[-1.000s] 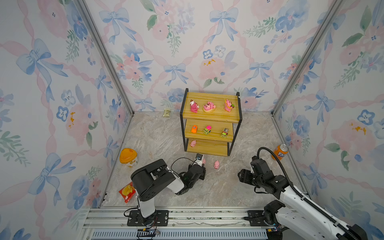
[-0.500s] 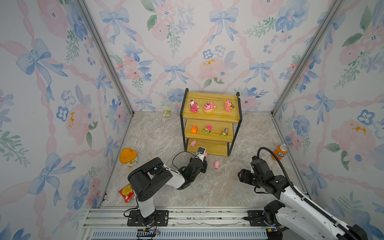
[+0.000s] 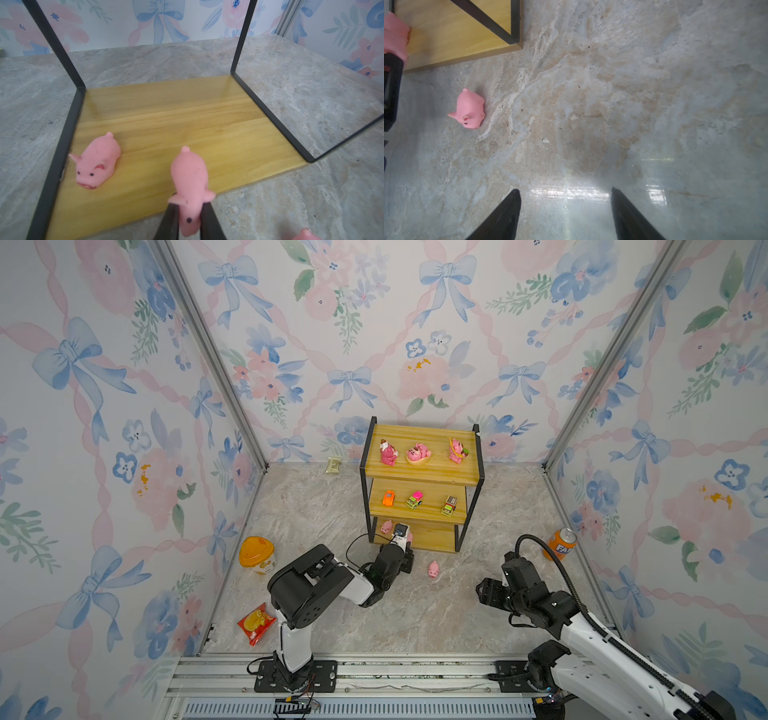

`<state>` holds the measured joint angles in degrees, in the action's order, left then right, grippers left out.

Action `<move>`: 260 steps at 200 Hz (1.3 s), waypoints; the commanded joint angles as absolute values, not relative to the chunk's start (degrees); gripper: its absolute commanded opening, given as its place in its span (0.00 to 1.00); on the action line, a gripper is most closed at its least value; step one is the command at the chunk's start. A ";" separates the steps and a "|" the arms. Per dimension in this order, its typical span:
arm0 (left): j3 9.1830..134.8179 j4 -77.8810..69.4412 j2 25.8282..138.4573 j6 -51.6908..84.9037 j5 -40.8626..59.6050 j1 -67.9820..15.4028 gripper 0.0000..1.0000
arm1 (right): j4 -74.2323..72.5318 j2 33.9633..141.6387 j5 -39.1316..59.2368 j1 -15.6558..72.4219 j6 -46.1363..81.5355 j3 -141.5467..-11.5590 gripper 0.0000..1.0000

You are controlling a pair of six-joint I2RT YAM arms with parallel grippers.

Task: Place and organize the plastic toys onto the shelf
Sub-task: 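Close the left gripper on the pink pig and lift it, then carry the pink pig with the left gripper onto the bottom shelf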

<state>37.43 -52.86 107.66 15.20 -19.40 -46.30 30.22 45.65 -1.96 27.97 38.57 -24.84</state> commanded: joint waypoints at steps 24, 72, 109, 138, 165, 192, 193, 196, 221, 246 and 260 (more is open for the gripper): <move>39.79 -56.85 110.72 15.69 -18.97 -46.11 0.17 | 30.59 46.09 -2.55 28.21 38.69 -24.26 0.71; 41.42 -57.30 112.74 15.63 -19.95 -46.07 0.18 | 30.10 46.64 -2.46 28.11 38.49 -24.26 0.71; 41.75 -57.30 114.13 15.85 -19.70 -46.06 0.19 | 29.64 47.37 -2.12 27.83 38.23 -24.26 0.71; 43.81 -57.30 114.74 16.00 -19.69 -46.12 0.19 | 29.39 47.85 -2.02 27.60 37.98 -24.26 0.71; 44.56 -57.17 115.47 15.76 -19.52 -46.08 0.19 | 29.29 47.99 -1.85 27.60 37.82 -24.17 0.71; 45.34 -57.22 116.41 16.22 -19.29 -46.10 0.19 | 29.50 47.43 -1.93 27.57 37.88 -24.13 0.71; 45.39 -57.22 116.43 16.28 -19.27 -46.08 0.19 | 29.47 47.40 -1.93 27.54 37.88 -24.15 0.71; 45.36 -57.21 116.42 16.31 -19.28 -46.06 0.19 | 29.57 47.38 -1.93 27.54 37.80 -24.09 0.71; 45.38 -57.16 116.78 16.70 -19.08 -46.13 0.19 | 30.18 46.55 -2.11 27.41 37.84 -24.00 0.71; 45.35 -57.21 116.81 16.70 -19.27 -46.11 0.20 | 30.23 46.19 -2.07 27.13 37.88 -23.82 0.71; 45.45 -57.22 117.00 16.62 -19.00 -46.13 0.20 | 30.16 46.30 -2.02 27.06 37.86 -23.81 0.71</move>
